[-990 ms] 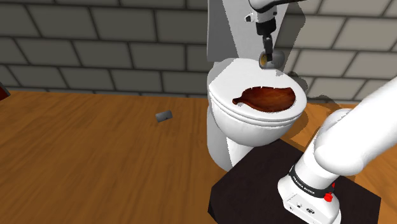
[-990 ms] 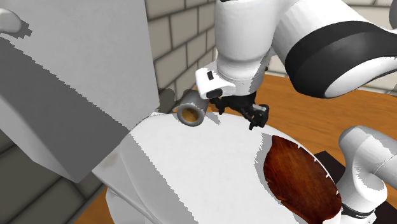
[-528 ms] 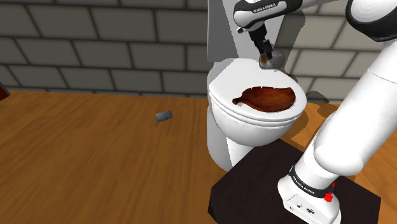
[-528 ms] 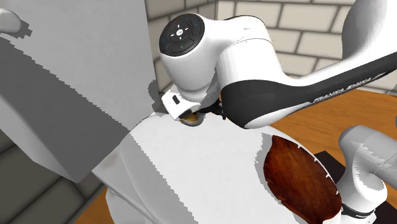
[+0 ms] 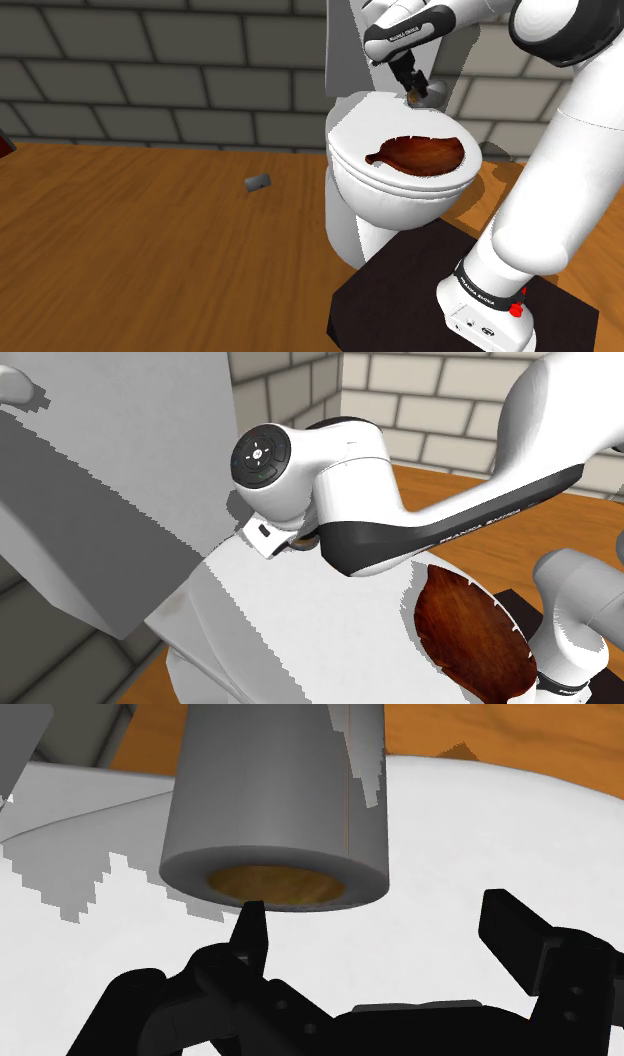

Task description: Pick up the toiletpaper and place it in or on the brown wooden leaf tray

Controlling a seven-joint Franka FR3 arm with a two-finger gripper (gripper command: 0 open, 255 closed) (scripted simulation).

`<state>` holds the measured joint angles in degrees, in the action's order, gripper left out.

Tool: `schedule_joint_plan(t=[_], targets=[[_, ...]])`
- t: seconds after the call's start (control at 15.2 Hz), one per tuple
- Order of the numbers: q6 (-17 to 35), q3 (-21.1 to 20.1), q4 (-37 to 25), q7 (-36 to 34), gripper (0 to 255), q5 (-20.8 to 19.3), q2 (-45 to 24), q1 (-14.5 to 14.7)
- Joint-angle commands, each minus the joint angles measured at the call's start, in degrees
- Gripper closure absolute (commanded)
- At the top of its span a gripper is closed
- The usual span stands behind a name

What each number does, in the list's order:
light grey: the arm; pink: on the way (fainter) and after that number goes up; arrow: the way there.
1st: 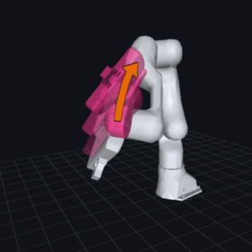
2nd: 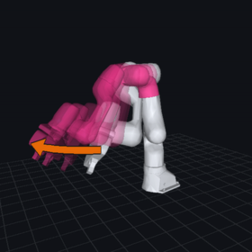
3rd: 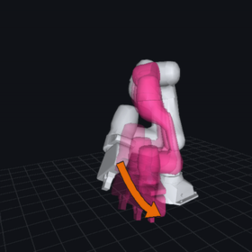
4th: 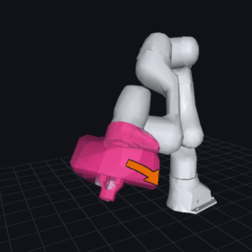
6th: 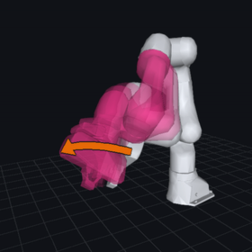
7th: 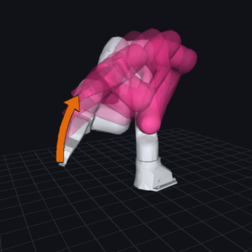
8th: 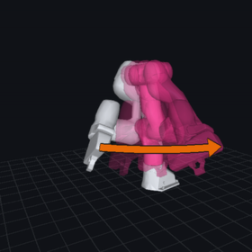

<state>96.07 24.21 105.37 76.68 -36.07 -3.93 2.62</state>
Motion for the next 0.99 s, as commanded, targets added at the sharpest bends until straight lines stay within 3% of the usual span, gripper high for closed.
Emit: schedule_joint_plan(t=[0.0, 0.53, 0.59, 0.92], targets=[[1.55, 0.41, 1.31, -0.04, 0, -0.32, 0.05, -0.47], [1.95, 0.51, 1.68, -0.09, 0, -0.4, 0.07, -0.58], [1.95, 0.51, 1.68, -0.08, 255, -0.4, 0.07, -0.58], [1.95, 0.51, 1.67, -0.08, 255, -0.4, 0.07, -0.58]])
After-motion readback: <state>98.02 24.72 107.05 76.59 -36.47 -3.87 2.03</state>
